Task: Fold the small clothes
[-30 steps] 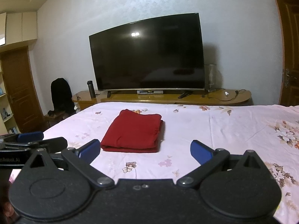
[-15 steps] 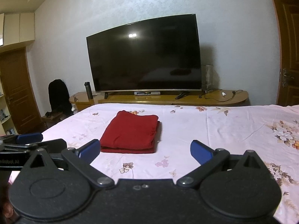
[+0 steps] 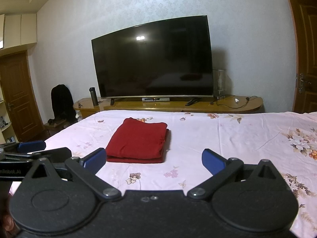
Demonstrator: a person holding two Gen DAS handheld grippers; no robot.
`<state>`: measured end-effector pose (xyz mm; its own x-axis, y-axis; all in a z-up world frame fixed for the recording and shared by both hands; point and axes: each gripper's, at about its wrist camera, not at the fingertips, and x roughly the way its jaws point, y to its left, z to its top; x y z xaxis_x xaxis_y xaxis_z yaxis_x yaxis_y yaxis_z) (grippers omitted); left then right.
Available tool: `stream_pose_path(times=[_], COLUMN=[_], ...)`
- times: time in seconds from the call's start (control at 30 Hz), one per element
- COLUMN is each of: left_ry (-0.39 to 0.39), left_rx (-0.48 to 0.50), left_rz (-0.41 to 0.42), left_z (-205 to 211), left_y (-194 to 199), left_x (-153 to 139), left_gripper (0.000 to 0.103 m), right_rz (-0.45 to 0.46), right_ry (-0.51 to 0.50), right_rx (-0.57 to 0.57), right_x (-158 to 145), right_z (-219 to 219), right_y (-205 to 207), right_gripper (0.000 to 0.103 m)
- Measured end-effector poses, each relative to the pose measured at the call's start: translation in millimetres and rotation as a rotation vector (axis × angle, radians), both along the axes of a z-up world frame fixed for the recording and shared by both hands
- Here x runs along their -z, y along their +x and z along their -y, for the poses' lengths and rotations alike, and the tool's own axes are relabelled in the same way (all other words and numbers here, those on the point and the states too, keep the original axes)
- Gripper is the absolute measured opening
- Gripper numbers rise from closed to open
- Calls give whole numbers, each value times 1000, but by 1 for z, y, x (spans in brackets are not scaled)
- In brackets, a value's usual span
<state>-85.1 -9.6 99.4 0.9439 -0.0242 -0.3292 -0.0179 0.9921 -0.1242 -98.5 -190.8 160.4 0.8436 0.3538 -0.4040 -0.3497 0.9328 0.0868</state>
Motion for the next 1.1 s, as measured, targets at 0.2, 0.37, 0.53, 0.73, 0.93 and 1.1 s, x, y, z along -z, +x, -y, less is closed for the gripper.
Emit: stream_pose_path(times=[0.2, 0.37, 0.53, 0.73, 0.93, 1.1], left_ry=[2, 6, 8, 12, 14, 11], left_rx=[1, 0, -1, -3, -10, -22], left_rz=[2, 2, 2, 2, 6, 9], left_z=[0, -1, -3, -4, -6, -9], left_y=[1, 1, 2, 2, 2, 0], left_x=[0, 0, 0, -1, -1, 0], left_gripper=[103, 103, 103, 103, 103, 103], right_rz=[0, 0, -2, -3, -2, -3], right_ry=[0, 0, -2, -5, -4, -6], right_rx=[1, -1, -6, -9, -19, -24], right_x=[0, 0, 0, 0, 0, 1], right_z=[-1, -1, 3, 3, 5, 4], right_y=[0, 0, 1, 3, 6, 8], right_gripper=[102, 102, 102, 102, 102, 102])
